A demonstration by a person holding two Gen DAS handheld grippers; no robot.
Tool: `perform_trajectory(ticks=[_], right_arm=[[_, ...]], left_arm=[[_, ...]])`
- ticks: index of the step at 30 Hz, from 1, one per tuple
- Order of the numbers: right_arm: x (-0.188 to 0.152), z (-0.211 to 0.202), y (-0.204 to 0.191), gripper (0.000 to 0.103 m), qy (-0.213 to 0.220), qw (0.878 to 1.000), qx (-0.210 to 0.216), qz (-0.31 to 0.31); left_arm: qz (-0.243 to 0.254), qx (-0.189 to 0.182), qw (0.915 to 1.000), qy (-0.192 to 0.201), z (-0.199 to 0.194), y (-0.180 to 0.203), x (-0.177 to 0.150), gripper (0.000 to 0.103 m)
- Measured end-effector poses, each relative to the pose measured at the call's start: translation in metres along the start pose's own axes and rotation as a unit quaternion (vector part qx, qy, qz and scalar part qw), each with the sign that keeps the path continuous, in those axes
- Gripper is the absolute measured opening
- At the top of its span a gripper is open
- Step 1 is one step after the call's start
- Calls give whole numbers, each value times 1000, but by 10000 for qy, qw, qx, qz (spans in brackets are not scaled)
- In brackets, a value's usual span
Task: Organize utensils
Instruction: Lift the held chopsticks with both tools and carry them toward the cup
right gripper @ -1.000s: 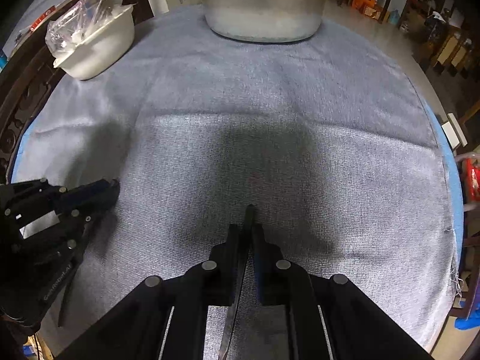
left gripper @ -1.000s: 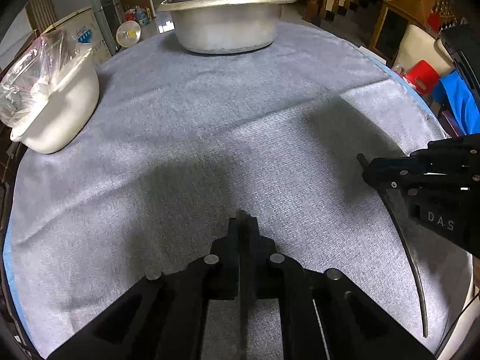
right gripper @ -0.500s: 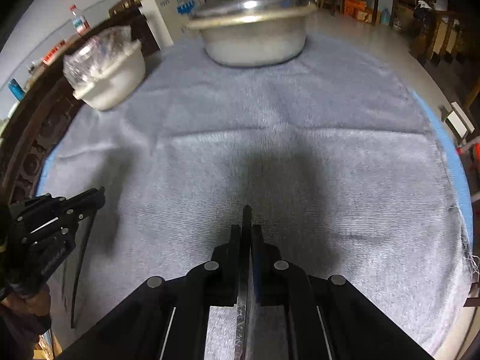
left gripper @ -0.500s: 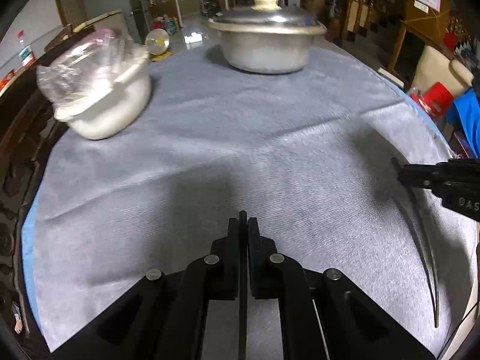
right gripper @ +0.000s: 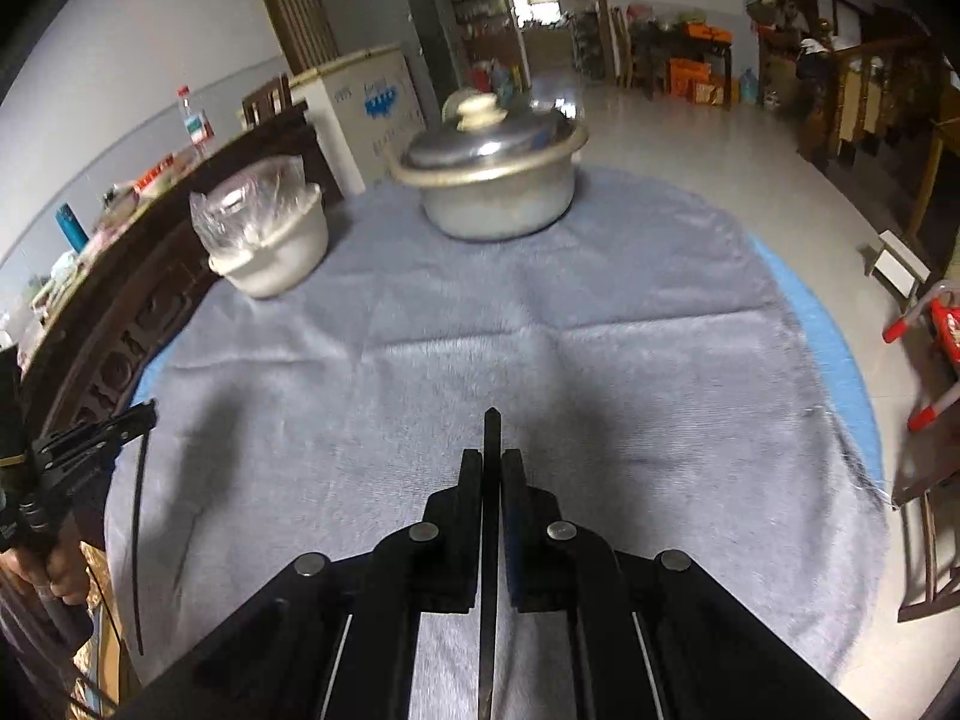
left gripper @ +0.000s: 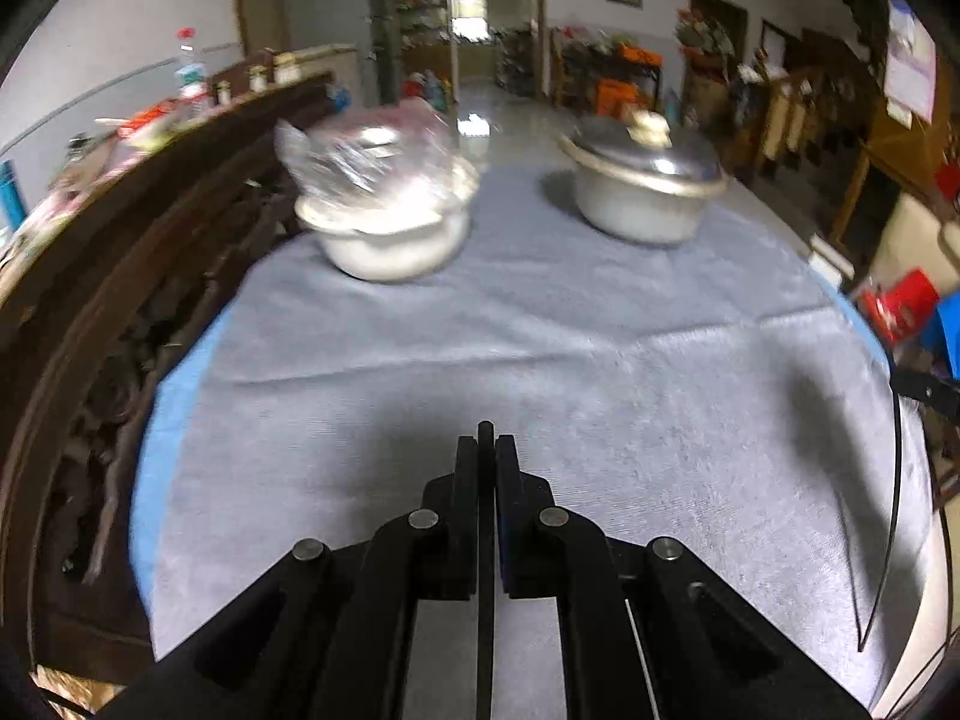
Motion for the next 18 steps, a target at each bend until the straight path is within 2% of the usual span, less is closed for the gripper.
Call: perform_trajectory(ticks=[9, 18], right_arm=[[-12, -58, 30, 7, 552, 9977, -143, 362], [-38, -114, 48, 7, 1172, 9898, -197, 791]], left_arm=[[-457, 41, 9953, 852, -84, -16, -11, 5], [-617, -71, 9875, 1449, -139, 0, -31, 5]])
Point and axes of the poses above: each gripper's, at about its wrist camera, not at the fingertips, and z roughly the way its jaws point, y to its right, x to its top, the point moved 7 cm from there along z, roughly the way its jaws point, and after that the axes turned 14 degrees about -x, right-handed, at the moved point
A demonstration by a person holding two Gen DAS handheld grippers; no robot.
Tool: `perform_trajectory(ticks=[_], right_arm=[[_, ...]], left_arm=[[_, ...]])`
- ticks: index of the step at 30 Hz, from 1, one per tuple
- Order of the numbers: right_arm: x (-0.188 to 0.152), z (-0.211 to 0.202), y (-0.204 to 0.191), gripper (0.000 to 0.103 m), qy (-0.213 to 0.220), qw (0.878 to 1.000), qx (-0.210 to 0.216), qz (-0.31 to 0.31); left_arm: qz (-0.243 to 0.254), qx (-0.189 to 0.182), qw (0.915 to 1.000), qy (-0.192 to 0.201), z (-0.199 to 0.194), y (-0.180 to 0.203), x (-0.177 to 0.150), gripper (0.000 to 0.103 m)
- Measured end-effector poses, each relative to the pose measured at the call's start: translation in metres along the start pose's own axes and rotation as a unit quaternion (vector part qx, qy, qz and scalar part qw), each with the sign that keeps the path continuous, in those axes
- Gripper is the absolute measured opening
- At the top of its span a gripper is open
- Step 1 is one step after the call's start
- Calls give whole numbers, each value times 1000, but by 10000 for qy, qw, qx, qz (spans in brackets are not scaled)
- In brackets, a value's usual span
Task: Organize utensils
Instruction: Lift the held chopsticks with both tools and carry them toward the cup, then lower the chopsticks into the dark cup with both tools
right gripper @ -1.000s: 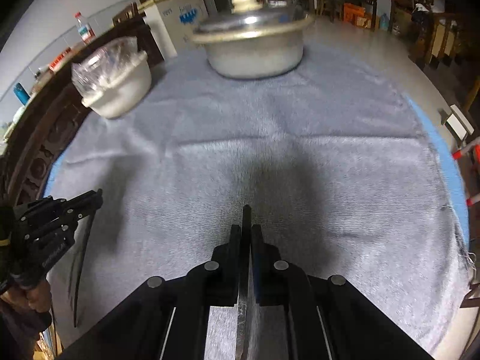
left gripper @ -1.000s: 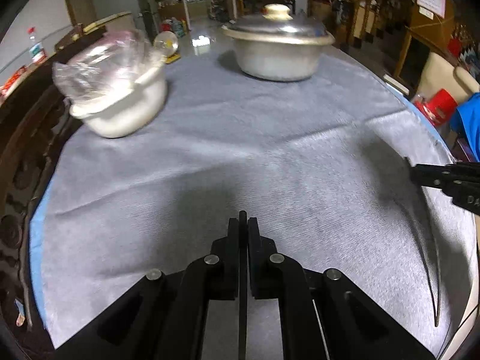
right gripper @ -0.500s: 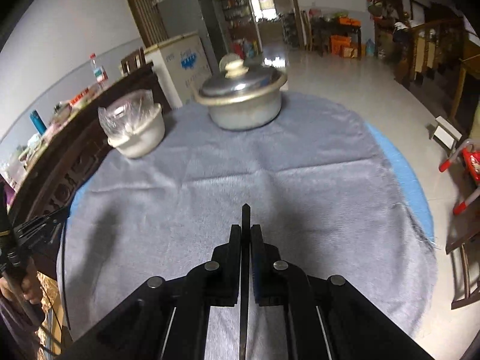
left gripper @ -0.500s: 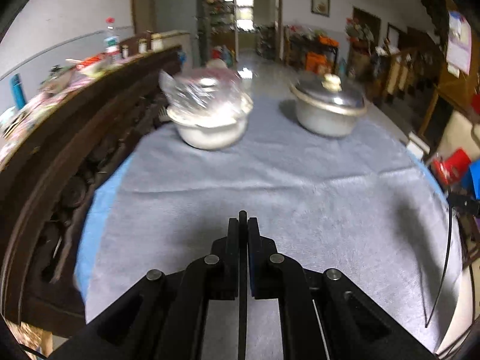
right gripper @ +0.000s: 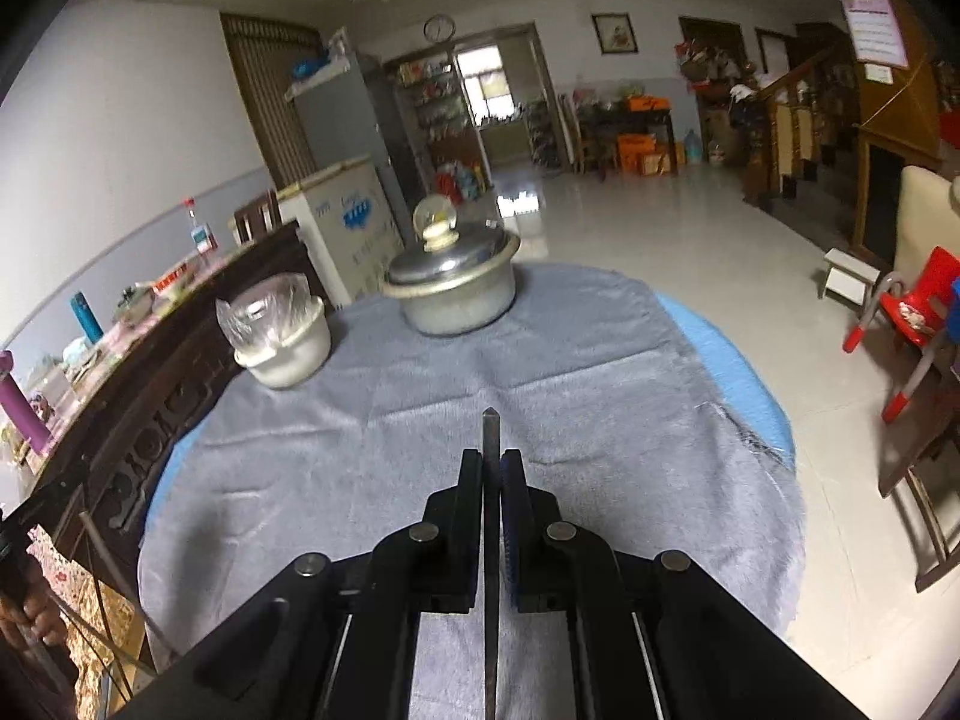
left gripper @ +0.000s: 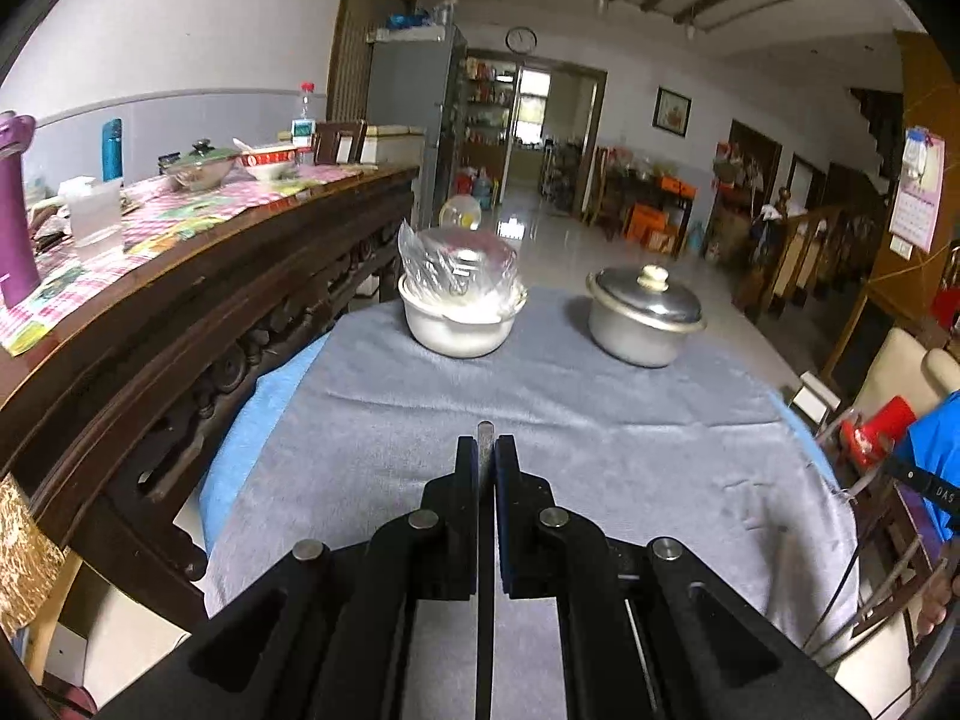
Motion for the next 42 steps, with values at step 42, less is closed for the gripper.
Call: perform_trajectory(ticks=[42], right_arm=[[-30, -156, -9, 7, 1109, 9913, 639, 312]], left_arm=[[-193, -952, 9918, 836, -97, 80, 1, 5]])
Point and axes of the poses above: each gripper's, at about its wrist camera, not at the fingertips, and z roughly the way its jaws point, y to its right, x to its top, the point moved 7 cm from there along z, roughly the way its jaws point, and after that the axes turned 14 degrees about -x, right-handed, at the moved point
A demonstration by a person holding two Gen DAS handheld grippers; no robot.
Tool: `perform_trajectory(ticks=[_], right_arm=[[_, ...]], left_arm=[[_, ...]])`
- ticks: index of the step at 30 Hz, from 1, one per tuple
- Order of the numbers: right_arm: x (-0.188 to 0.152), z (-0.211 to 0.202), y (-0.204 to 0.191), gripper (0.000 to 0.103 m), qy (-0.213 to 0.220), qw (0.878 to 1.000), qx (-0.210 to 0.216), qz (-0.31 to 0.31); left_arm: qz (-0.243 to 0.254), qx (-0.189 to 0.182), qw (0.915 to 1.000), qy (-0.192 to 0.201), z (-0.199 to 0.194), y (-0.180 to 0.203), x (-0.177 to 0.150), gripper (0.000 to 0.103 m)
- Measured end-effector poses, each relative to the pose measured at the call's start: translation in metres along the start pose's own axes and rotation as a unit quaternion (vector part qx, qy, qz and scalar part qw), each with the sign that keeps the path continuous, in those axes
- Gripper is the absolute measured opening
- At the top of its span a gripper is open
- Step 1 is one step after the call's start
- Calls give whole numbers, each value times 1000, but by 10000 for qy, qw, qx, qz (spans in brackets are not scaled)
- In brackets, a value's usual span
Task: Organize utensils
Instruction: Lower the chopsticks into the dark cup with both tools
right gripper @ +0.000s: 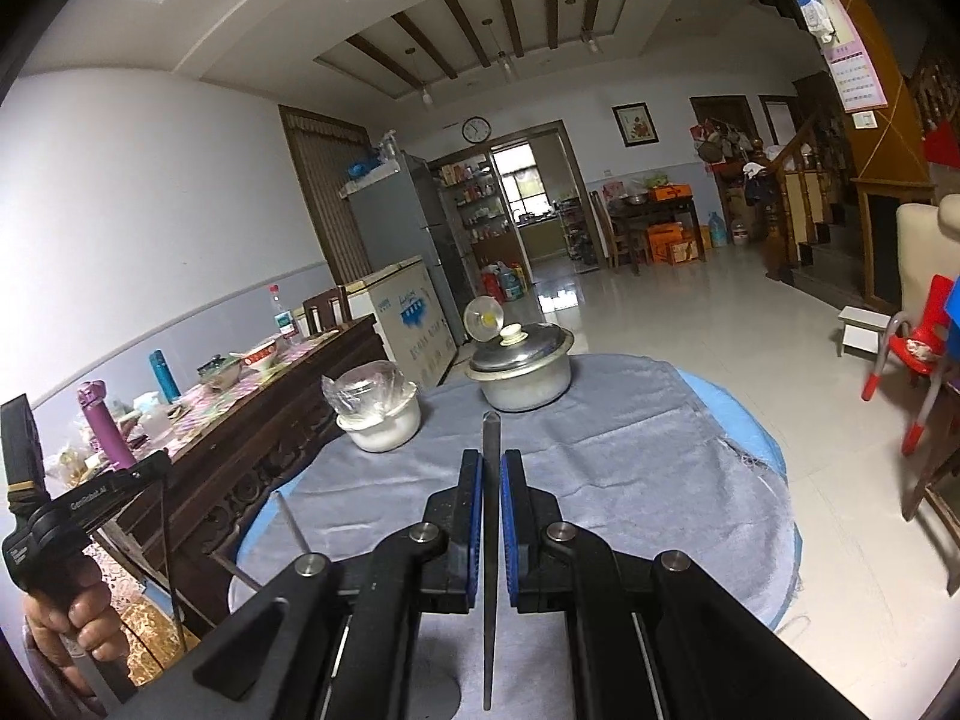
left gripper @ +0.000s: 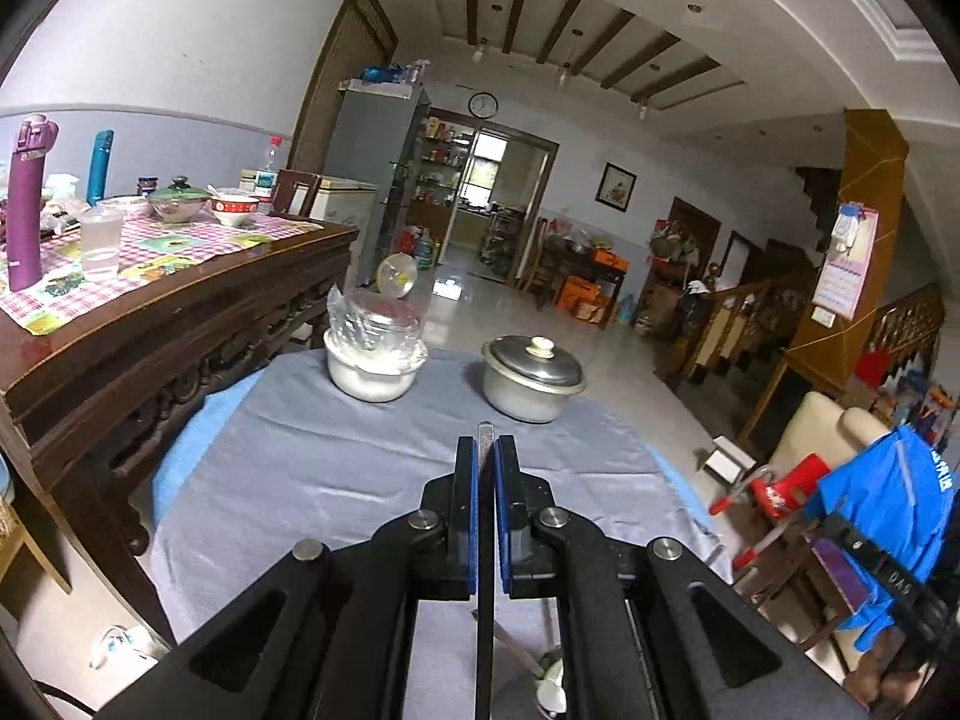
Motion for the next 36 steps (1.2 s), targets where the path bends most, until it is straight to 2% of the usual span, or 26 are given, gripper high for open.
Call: perform_trajectory(ticks=[15, 22, 26, 36], right_arm=[[-1, -10, -10, 7, 162, 9991, 368, 152], [0, -16, -13, 7, 249, 9981, 532, 196], [1, -19, -12, 7, 318, 9970, 663, 254], [6, -28, 3, 7, 495, 9943, 766, 560]], left_arm=[[-236, -251, 9980, 534, -7, 20, -1, 5], [-400, -376, 9932, 1022, -14, 26, 1, 5], [-353, -277, 9904, 1308, -18, 30, 5, 5], [-223, -35, 9880, 1529, -5, 44, 10, 5]])
Point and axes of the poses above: each gripper's, at about its wrist camera, not at the fingertips, and z roughly the way its jaws point, y to its right, x to its top, the point moved 7 cm from there along z, roughly the way its jaws point, and after that the axes turned 14 degrees about -x, right-handed, at the moved point
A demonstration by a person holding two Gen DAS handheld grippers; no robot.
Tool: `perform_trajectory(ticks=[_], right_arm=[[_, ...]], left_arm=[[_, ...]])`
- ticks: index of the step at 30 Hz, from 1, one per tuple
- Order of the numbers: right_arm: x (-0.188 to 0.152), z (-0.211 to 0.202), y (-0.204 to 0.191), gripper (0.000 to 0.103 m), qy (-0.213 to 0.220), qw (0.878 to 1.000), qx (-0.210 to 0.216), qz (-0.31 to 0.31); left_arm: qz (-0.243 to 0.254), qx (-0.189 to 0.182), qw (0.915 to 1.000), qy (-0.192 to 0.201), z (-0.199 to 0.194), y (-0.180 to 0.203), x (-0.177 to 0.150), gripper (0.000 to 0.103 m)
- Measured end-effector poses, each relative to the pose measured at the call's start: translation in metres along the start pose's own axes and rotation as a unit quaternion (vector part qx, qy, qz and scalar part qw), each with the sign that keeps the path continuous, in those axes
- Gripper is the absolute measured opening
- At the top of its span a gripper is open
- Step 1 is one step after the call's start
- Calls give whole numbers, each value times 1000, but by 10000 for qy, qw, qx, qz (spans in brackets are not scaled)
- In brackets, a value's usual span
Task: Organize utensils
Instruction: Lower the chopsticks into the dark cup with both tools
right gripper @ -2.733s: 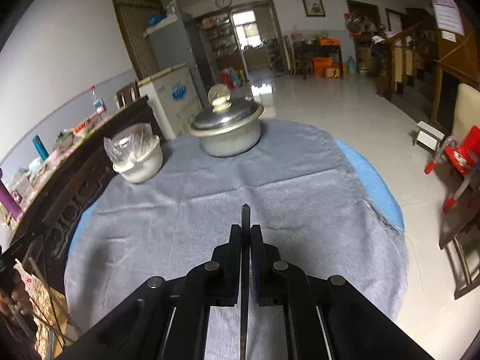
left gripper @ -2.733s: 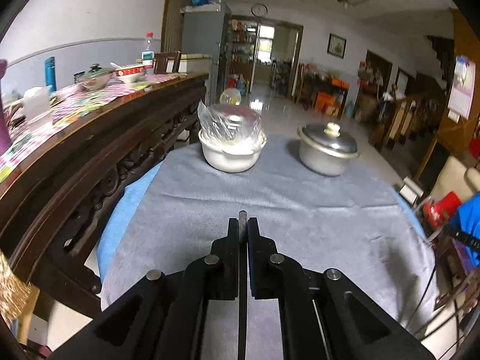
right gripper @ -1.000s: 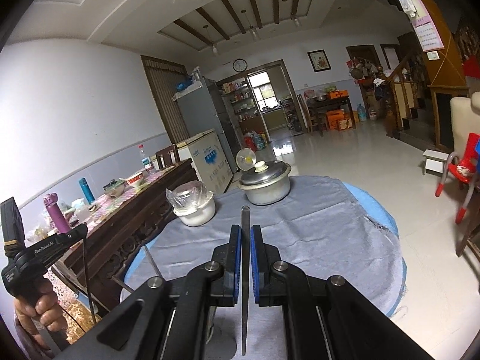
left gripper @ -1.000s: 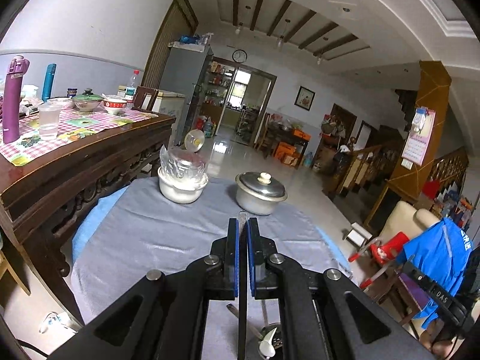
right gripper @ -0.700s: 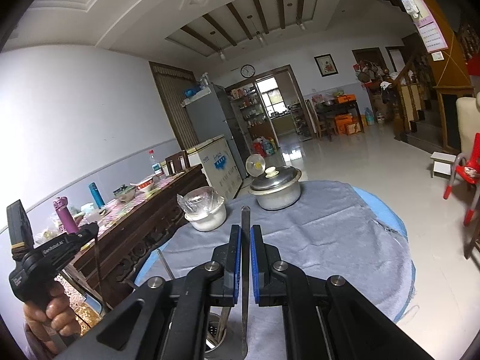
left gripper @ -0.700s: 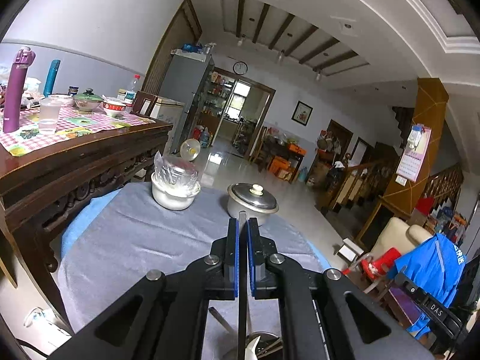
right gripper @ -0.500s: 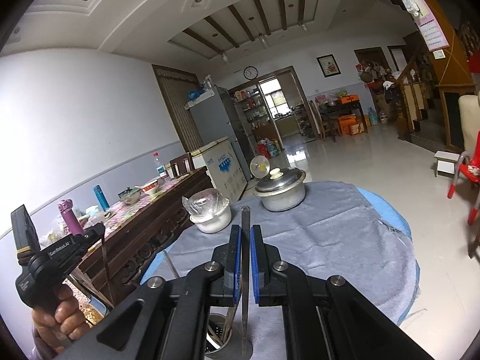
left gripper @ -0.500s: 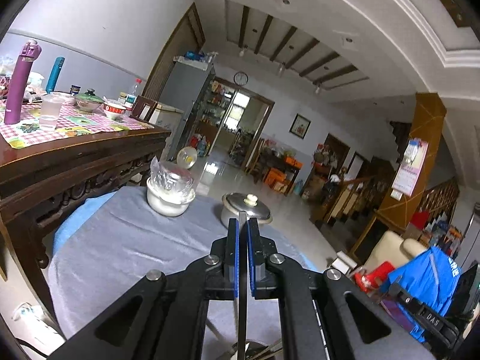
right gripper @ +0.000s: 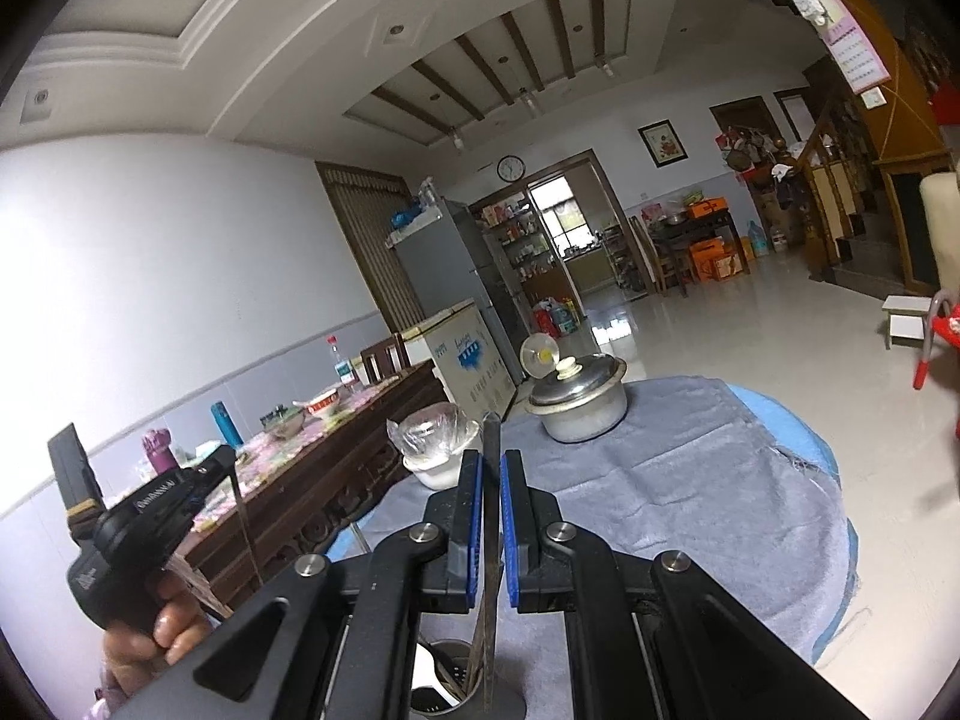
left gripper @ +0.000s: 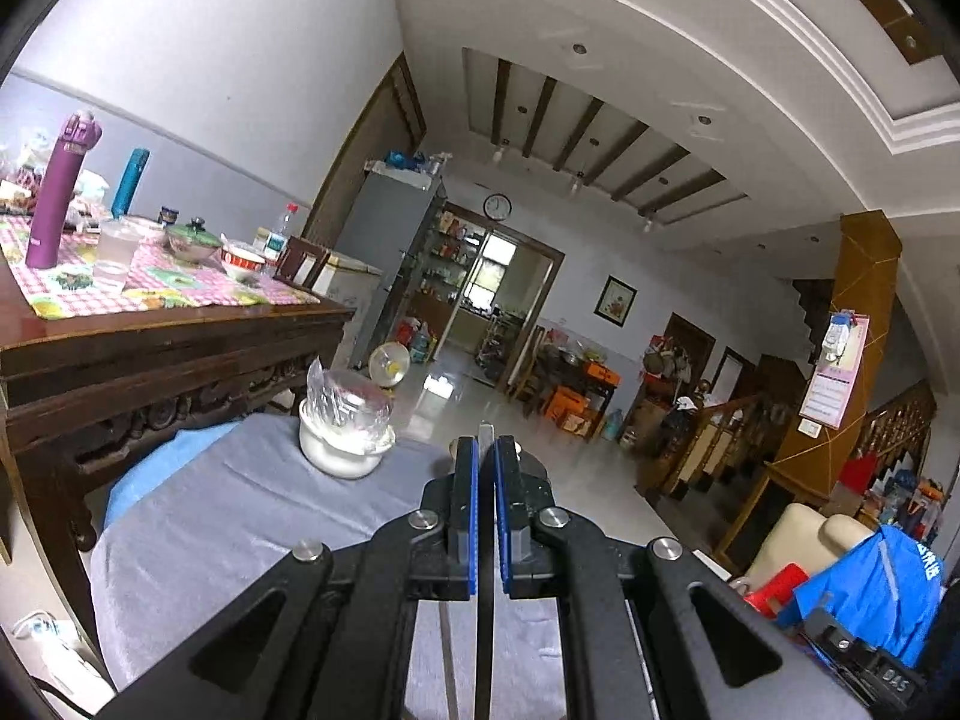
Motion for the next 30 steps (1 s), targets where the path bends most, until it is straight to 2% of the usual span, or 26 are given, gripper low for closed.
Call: perform_trajectory(ticks=[6, 19, 26, 30], right_arm=[[6, -8, 2, 7, 167, 9987, 261, 412], [-14, 7, -20, 7, 51, 9997, 243, -15], [-20, 12, -23, 7, -29, 9997, 212, -99], [-22, 13, -22, 7, -67, 9997, 208, -86]], left_arm=[[170, 110, 9997, 154, 10, 7, 1, 5], [418, 399, 9974, 429, 23, 8, -9, 5], [266, 521, 9977, 329, 28, -5, -27, 5], [285, 588, 9968, 451, 24, -7, -29, 5]])
Point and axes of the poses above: each gripper's, at about its wrist camera, not at the fingertips, and z roughly the way its jaws point, y to its right, x to its top, the point moved 7 cm from there along z, roughly the way its jaws point, and after that the axes turned 14 degrees about -x, right-handed, at the moved point
